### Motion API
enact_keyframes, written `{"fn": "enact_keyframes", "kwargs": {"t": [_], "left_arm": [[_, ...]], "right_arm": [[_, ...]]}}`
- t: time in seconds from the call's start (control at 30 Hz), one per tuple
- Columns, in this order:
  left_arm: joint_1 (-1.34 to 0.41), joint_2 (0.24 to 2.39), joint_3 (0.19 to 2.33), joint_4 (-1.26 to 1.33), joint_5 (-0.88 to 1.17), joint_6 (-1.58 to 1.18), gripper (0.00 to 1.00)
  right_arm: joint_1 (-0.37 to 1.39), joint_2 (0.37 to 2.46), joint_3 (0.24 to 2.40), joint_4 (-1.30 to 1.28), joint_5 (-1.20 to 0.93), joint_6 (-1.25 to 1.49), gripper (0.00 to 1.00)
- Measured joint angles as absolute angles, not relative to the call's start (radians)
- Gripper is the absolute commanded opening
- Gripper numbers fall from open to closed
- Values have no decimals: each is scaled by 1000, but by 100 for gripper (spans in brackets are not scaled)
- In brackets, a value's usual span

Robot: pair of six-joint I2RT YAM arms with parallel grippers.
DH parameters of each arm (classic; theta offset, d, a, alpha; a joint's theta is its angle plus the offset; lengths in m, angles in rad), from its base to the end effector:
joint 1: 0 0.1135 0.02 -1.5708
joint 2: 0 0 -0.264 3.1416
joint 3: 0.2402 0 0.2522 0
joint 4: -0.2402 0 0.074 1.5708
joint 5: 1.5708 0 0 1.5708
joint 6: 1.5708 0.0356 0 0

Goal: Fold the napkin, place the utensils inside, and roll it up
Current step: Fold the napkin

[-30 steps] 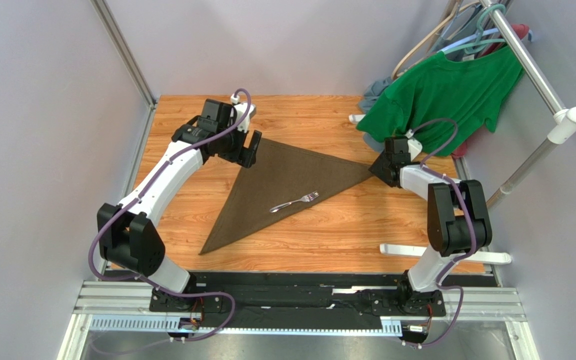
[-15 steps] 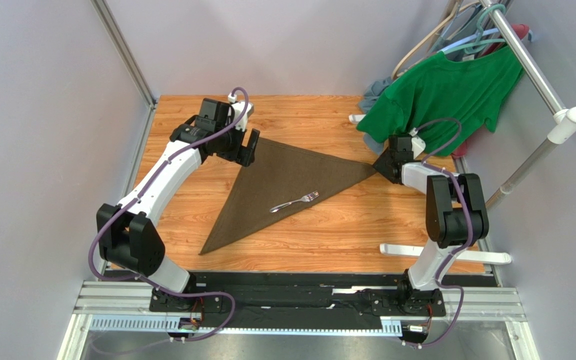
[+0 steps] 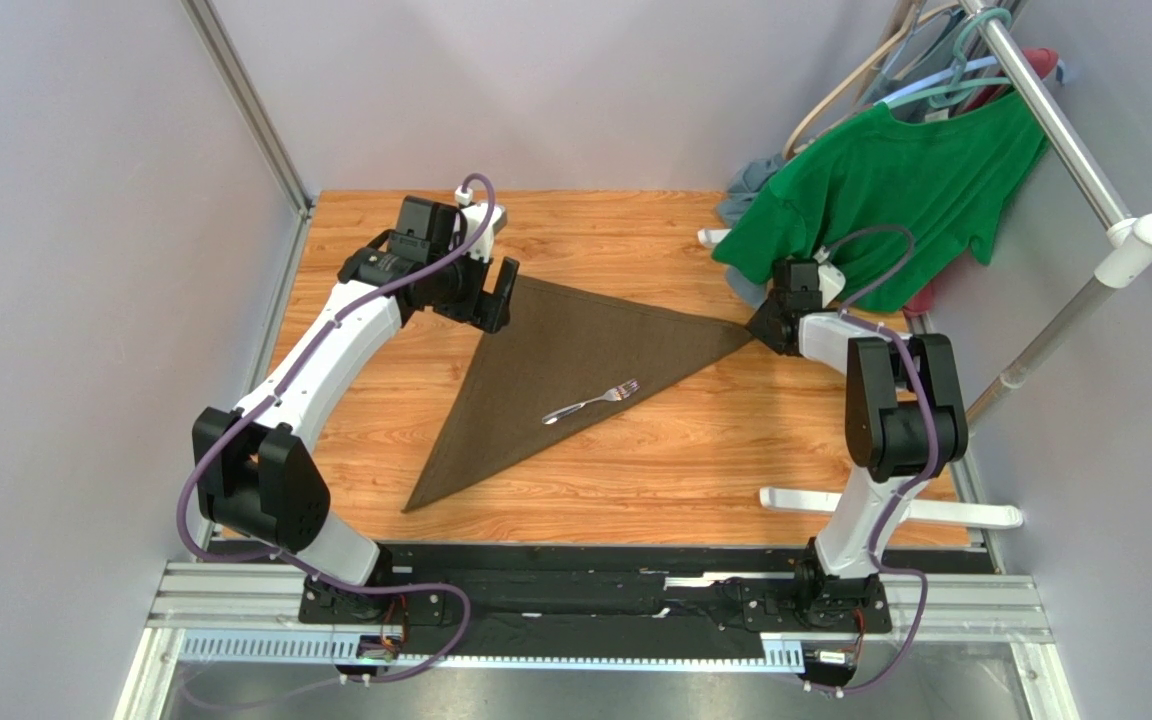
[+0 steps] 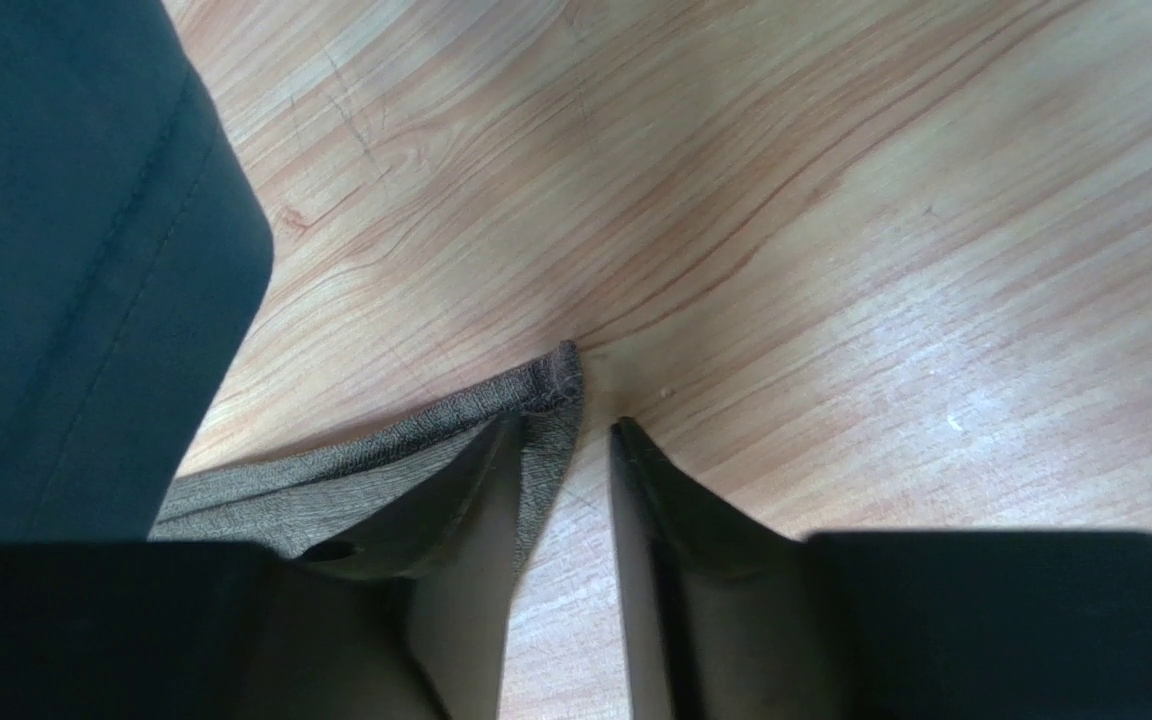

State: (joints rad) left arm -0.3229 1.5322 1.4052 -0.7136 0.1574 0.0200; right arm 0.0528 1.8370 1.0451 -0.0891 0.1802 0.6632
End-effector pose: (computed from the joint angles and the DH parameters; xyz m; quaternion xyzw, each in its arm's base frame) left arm 0.3142 -0.1110 0.3245 0.1865 0.9128 -0.1263 0.3408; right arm 0.3734 0.0133 0.1519 0.3107 0.8848 0.0387 0.3451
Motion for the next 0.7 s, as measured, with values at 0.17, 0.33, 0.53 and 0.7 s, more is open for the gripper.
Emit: {"fn": "enact_keyframes", "kwargs": {"t": [0.17,0.33,0.53,0.7], "left_arm": [[-320,1532,1405,-713,161,20,91],[-320,1531,1405,-713,176,20,91],[-319,1523,1405,-713,186,20,91],[-320,1514,1401,-712,191,20,91]], "right_arm": [[53,1863,1087,-125,176,659,27],[53,1891,1129,-149,171,656,22],[53,1910,1164,-183,167,653,0],[53,1911,1166,-184,166,654,0]]}}
